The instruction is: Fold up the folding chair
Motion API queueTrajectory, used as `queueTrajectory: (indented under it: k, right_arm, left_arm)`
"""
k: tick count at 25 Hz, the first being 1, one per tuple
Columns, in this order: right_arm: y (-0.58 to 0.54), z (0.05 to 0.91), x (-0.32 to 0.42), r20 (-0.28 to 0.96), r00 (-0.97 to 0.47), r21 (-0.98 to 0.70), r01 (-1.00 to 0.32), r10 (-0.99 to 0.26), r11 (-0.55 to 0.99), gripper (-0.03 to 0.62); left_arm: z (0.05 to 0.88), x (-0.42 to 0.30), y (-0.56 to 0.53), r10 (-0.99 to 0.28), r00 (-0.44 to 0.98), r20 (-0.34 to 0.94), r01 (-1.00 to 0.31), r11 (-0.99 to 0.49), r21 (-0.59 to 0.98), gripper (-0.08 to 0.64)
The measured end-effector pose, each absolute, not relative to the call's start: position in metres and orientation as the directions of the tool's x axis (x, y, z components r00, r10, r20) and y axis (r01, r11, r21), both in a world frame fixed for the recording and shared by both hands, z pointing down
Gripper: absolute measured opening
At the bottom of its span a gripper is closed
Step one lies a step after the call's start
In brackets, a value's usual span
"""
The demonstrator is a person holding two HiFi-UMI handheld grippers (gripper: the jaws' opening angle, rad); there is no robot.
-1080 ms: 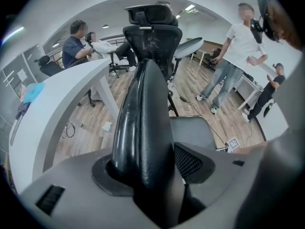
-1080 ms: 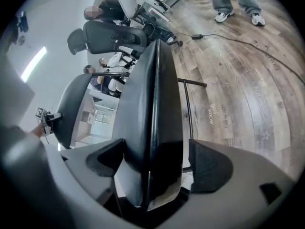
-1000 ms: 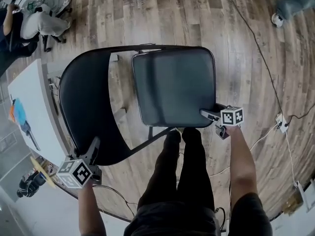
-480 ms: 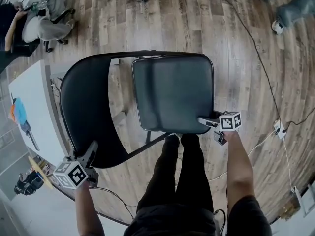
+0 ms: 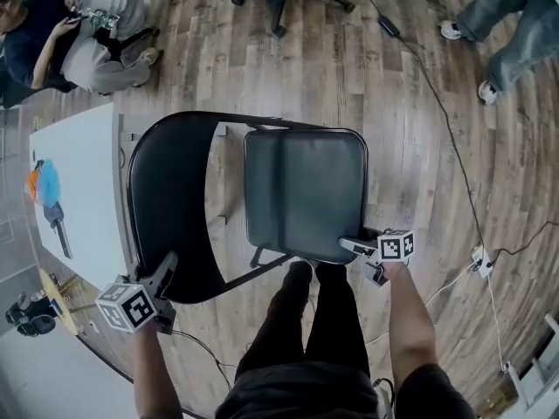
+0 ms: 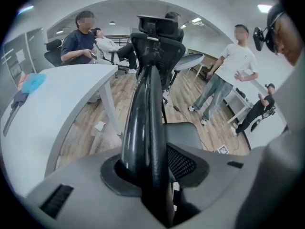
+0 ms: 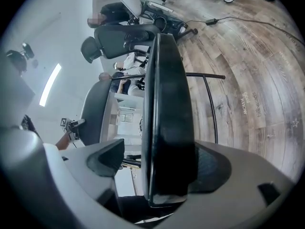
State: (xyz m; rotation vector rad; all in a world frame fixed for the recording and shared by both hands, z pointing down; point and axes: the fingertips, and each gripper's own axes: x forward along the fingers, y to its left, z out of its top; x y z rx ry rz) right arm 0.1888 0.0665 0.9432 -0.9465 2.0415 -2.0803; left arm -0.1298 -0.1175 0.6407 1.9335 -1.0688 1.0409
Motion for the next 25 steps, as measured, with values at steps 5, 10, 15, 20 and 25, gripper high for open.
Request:
queueTrajectory:
  k: [5,10,15,20,25]
  right_arm:
    - [0.049,0.899,0.173,0.351,-0.819,-0.933,-0.350,-0.453,-0.090,0.402]
    - [0.037,0.853,0.138,0.345,-0.836,-0.935,-0.345,-0.426,-0.080,0.402]
    - [0.026,0.802,0.093,0.339,-0.835,-0.936,-0.345,-0.433,-0.066,0.402]
    - [0.008,0.757,0.038,0.323,-0.848,-0.935,-0.355,-0.421,-0.002,0.402]
    - [-0.008,0.704,-0.020,0.276,-0.867,-0.936,-0.341,-0.414,0.090,0.400]
  left_arm:
    - [0.614,-0.132,-0.120,-0.346,0.417,0.841,-0.874,-0.406,0.266,0.135]
    - [0.584,-0.141,-0.123,-0.343,0.504,0.793,-0.839,-0.415,0.353,0.120]
    - [0.556,-0.158,-0.124,-0.354,0.521,0.777,-0.823,-0.451,0.346,0.099]
    - [0.534,-0.188,-0.134,-0.374,0.554,0.744,-0.803,-0.476,0.359,0.100]
    - [0.498,-0.184,-0.126,-0.374,0.667,0.644,-0.730,-0.503,0.463,0.160]
